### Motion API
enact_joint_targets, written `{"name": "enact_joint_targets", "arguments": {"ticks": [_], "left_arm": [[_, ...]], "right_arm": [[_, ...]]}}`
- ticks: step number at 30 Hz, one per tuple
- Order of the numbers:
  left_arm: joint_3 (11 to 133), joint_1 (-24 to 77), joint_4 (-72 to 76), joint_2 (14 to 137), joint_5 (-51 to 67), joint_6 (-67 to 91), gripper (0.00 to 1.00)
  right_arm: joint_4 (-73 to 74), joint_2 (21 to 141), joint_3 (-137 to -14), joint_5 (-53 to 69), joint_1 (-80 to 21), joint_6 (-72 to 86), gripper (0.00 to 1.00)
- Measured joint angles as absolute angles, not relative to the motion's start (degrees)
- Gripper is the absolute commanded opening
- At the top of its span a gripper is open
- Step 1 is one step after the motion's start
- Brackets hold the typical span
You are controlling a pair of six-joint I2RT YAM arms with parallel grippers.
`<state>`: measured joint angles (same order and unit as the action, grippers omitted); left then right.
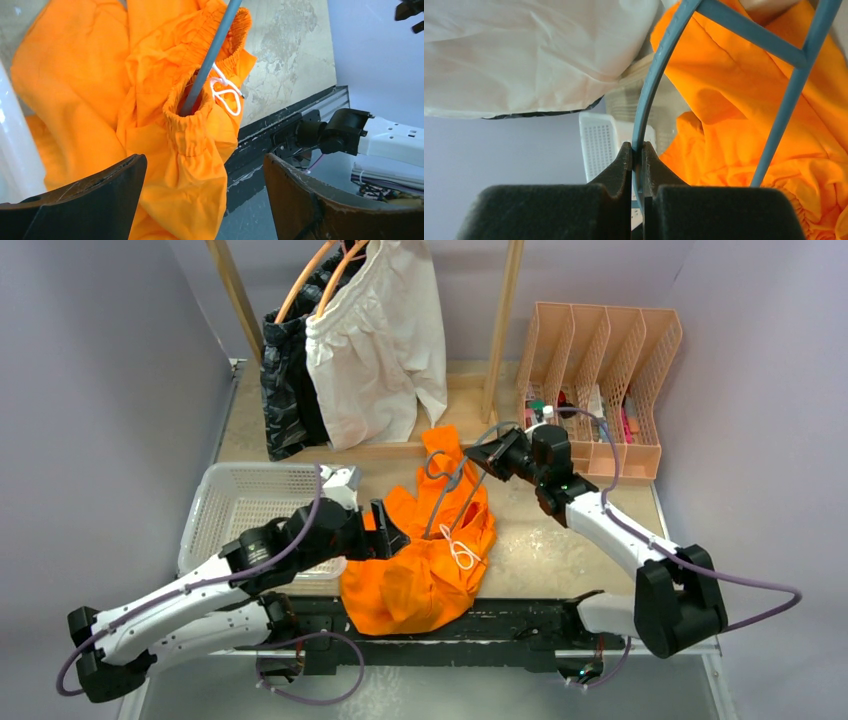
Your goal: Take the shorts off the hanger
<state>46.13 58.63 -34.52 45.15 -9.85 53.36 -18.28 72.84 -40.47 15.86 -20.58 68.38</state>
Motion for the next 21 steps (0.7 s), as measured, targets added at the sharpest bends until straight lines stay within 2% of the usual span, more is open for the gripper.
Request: {"name": "enact_joint_targets", "arguments": {"ticks": [5, 6, 8, 13, 21], "left_arm": [[41.93, 58.63, -32.16, 43.20, -8.88, 57.58, 0.86], [41.19, 58.63, -30.72, 44.53, -8.23, 58.13, 0.83], [40.53, 58.65, -27.90, 49.06, -6.81, 58.57, 0.67], [40.75, 59.18, -25.26, 63.29, -6.59, 58.39, 0.00], [47.31, 59.40, -29.32, 66.17, -17.87, 56.07, 0.00]], "right_arm": [[-15.81, 73.01, -45.52, 15.84, -20.58, 64.66, 0.00], [-15.81, 73.10, -45.87, 15.94, -20.58, 64.20, 0.00], [-15.57, 73.19, -45.98, 16.01, -20.58, 63.51, 0.00], [-11.31, 72.60, -47.07, 15.18, -20.53, 60.73, 0.00], [1.98, 67.48, -61.78, 2.70, -20.38, 48.90, 0.00]]}}
